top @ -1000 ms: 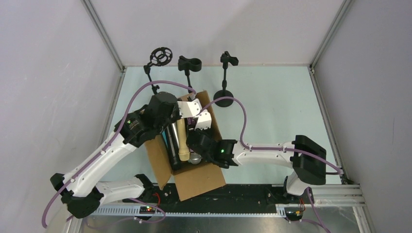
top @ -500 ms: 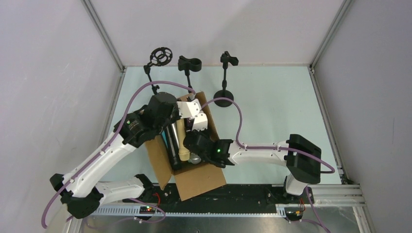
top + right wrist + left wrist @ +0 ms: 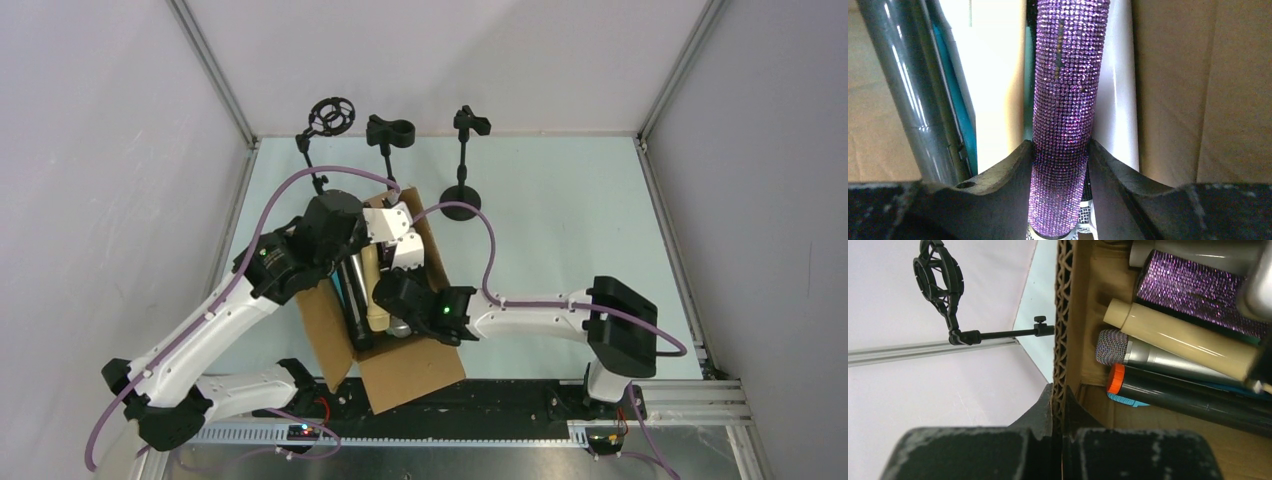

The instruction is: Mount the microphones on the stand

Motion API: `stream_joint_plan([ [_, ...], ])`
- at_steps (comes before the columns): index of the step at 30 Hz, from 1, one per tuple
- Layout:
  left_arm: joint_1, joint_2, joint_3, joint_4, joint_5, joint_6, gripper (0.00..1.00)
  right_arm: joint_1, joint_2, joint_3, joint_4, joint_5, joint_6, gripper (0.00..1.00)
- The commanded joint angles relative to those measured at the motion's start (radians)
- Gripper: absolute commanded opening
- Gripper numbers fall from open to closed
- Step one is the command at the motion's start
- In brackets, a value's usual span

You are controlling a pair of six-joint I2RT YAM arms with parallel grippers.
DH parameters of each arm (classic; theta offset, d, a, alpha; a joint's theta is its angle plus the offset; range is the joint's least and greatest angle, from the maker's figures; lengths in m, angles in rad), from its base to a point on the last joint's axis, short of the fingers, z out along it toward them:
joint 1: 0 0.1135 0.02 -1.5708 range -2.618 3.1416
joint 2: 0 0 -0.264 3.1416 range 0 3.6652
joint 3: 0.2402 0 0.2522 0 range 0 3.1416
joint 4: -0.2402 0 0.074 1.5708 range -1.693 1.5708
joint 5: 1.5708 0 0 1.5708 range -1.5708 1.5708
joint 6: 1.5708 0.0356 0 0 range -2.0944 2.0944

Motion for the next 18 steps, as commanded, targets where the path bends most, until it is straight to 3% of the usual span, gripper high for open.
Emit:
stream_joint_plan([
  [1,-0.014,-0.039,0.034,0.067,0.010,0.022,0.00,0.068,-0.137,0.025,-0.022,0.091,-0.106,0.00],
  [8,-0.014,-0.039,0.026,0.068,-0.012,0.029,0.00,0.185,-0.356,0.025,-0.109,0.157,-0.160,0.00],
  [18,-0.014,-0.045,0.007,0.068,-0.014,0.039,0.00,0.298,-0.701,0.008,-0.414,0.320,0.022,0.00],
])
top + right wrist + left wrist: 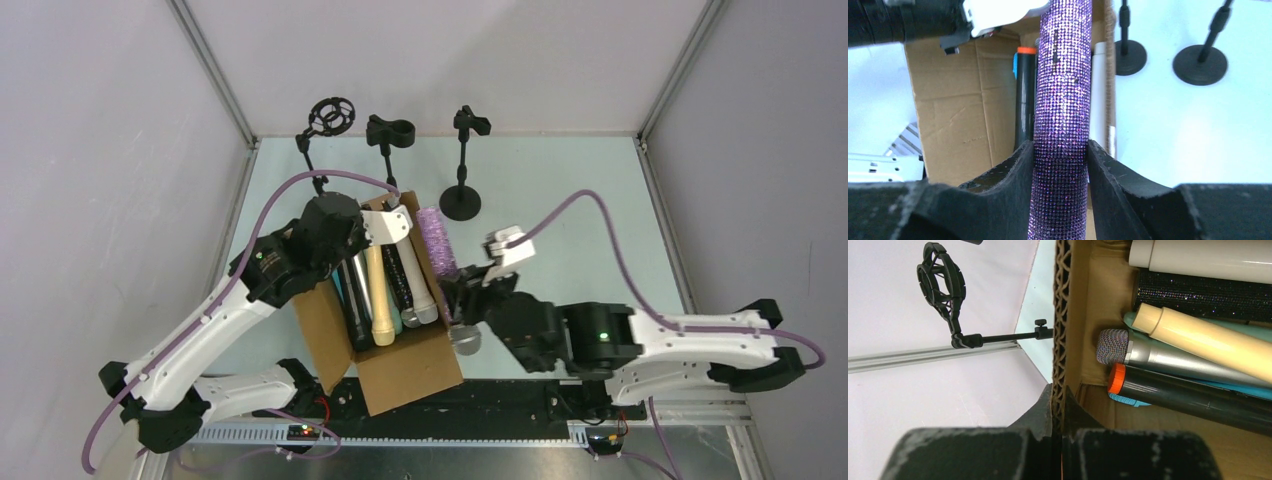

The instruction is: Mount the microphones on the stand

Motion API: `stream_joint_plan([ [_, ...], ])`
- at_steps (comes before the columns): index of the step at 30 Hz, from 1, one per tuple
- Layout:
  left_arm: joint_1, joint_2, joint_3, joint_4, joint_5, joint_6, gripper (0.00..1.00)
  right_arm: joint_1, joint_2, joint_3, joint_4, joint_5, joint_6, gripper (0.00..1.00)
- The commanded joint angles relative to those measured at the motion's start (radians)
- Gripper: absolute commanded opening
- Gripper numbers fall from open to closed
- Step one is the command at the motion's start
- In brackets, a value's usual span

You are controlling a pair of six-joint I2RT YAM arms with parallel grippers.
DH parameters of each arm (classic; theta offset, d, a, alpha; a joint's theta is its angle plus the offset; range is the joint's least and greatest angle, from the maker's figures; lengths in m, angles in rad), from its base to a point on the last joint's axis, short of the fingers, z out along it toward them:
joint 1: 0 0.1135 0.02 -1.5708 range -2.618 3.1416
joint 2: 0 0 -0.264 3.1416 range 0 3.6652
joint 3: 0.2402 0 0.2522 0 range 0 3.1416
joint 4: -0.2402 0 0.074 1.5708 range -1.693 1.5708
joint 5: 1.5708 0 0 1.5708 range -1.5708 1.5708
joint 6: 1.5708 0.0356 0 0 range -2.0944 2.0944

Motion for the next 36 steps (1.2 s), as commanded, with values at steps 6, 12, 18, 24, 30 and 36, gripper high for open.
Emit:
stream_joint_plan([
  [6,-0.004,-0.024,0.011,0.062,-0.031,0.027,0.00,0.007,-0.237,-0.012,-0.384,0.166,0.228,0.00],
  [12,-0.004,-0.021,0.018,0.062,-0.026,0.029,0.00,-0.111,-0.286,-0.138,-0.455,0.062,0.316,0.00],
  [18,-0.004,-0.019,0.027,0.061,-0.021,0.034,0.00,-0.287,-0.255,-0.374,-0.303,-0.132,0.319,0.00],
  [24,-0.004,-0.016,0.031,0.061,-0.015,0.031,0.00,-0.373,-0.118,-0.467,-0.103,-0.216,0.303,0.00],
  [30,-0.004,-0.019,0.038,0.062,-0.015,0.028,0.00,-0.401,0.063,-0.478,0.064,-0.290,0.312,0.00],
  [36,-0.006,-0.033,0.030,0.062,-0.017,0.033,0.00,-0.409,0.229,-0.478,0.190,-0.369,0.344,0.00],
])
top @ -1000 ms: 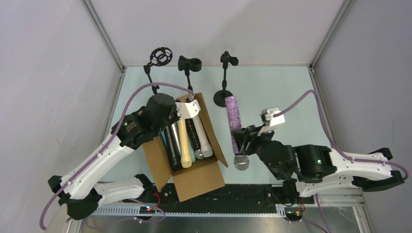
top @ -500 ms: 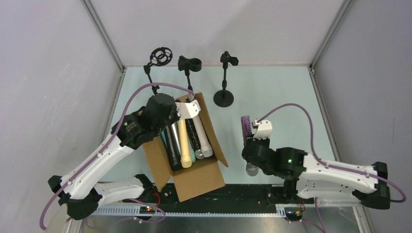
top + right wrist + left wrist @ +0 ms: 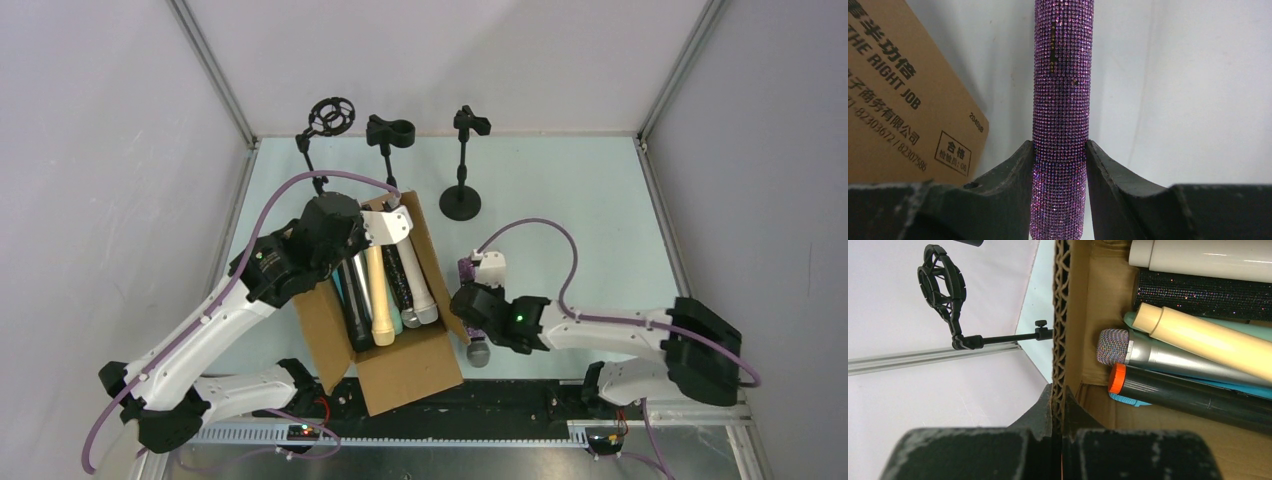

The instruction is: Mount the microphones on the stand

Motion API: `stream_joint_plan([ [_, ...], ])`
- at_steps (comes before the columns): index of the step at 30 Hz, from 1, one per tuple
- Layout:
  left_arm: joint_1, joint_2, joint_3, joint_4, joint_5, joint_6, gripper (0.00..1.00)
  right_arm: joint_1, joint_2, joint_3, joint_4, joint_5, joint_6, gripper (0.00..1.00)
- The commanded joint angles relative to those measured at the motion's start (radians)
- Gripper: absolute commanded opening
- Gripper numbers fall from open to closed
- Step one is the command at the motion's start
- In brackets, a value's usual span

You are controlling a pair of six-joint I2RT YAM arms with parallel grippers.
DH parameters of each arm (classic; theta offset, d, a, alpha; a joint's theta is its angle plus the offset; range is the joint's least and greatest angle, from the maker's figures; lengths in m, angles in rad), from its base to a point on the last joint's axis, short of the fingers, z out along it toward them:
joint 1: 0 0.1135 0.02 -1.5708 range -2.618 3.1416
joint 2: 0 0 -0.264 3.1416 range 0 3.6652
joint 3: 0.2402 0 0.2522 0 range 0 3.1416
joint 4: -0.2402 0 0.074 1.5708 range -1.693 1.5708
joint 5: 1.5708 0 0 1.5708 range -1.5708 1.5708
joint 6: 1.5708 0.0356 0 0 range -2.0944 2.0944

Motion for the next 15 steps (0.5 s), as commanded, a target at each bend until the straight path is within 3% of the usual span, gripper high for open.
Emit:
stream_joint_plan([
  [1,-0.006,-0.035,0.027,0.062,-0.020,0.027,0.00,-0.007,0.085,0.006,0.181,-0.060,0.040,0.00],
  [9,-0.004,-0.032,0.031,0.062,-0.019,0.025,0.00,-0.023,0.187,0.005,0.254,-0.121,0.083,0.00],
  [11,-0.005,-0.031,0.032,0.061,-0.018,0.022,0.00,-0.029,0.200,0.005,0.253,-0.128,0.101,0.08],
  [14,-0.006,-0.030,0.032,0.061,-0.018,0.019,0.00,-0.031,0.206,0.005,0.233,-0.119,0.128,0.38],
  [15,-0.006,-0.030,0.032,0.062,-0.017,0.019,0.00,-0.032,0.201,0.004,0.225,-0.108,0.134,0.43],
])
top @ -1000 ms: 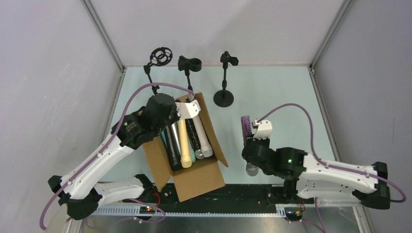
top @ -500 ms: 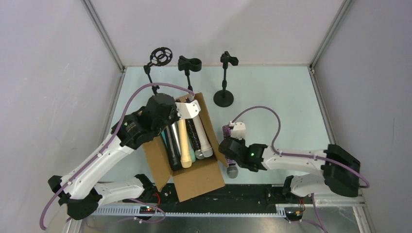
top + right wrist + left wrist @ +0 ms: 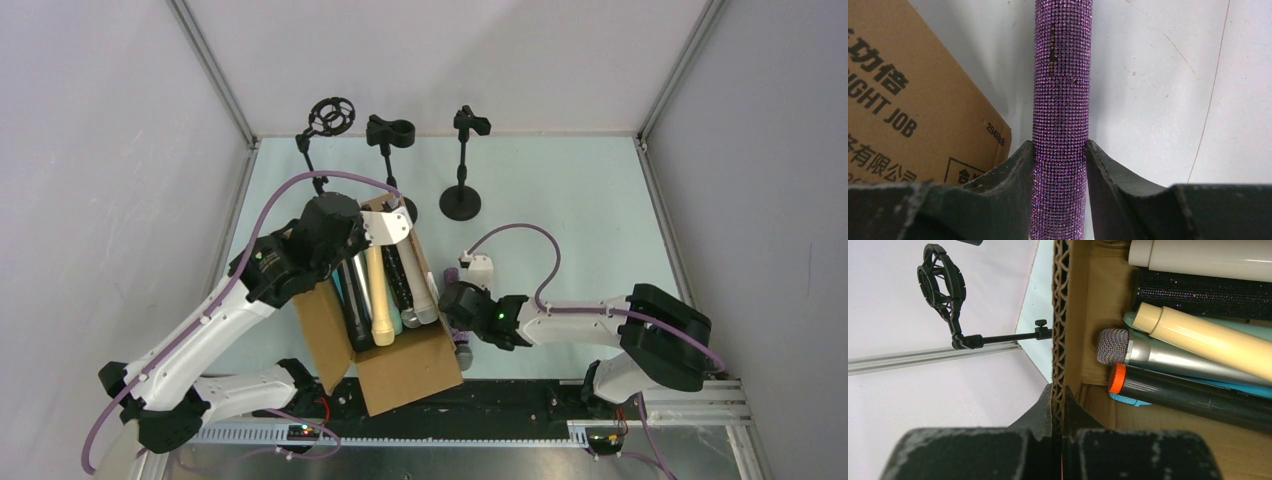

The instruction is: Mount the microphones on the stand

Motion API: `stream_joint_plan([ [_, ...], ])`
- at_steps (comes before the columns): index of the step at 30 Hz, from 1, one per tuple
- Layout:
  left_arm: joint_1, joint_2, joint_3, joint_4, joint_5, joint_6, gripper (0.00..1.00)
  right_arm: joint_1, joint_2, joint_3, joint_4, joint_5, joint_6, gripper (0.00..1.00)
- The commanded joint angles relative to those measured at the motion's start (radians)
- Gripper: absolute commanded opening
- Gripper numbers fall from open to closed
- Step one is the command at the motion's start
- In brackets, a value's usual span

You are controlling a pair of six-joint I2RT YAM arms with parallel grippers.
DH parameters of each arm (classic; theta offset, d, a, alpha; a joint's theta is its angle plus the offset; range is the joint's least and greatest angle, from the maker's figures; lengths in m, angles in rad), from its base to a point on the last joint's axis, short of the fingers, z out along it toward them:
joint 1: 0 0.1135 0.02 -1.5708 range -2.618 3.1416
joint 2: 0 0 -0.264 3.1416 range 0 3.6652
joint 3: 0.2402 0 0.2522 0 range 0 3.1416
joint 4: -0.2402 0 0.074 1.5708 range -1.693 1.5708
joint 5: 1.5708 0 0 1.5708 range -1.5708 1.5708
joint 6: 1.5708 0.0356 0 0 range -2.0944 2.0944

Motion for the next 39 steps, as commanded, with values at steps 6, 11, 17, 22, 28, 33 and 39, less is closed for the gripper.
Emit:
stream_joint_plan([
  [6,-0.007,-0.027,0.032,0.065,-0.018,0.017,0.00,-0.016,-0.101,-0.005,-0.036,0.070,0.069,0.66],
  [11,-0.007,-0.025,0.034,0.065,-0.019,0.015,0.00,-0.041,-0.263,-0.022,-0.019,0.055,-0.001,0.75],
  [17,-0.010,-0.027,0.033,0.064,-0.025,0.012,0.00,-0.074,-0.575,-0.020,-0.112,0.134,-0.033,0.76],
  [22,-0.009,-0.018,0.033,0.064,-0.022,0.006,0.00,0.111,-0.646,0.189,-0.144,0.271,-0.183,0.81],
  [28,-0.010,-0.007,0.036,0.064,-0.027,-0.002,0.00,0.435,-0.391,0.446,-0.048,0.402,-0.457,0.80],
  [33,-0.010,-0.007,0.033,0.064,-0.035,-0.002,0.00,0.471,-0.249,0.476,0.043,0.299,-0.523,0.73],
  [39,-0.010,-0.008,0.035,0.064,-0.040,-0.002,0.00,0.373,-0.065,0.476,0.030,0.144,-0.437,0.71],
])
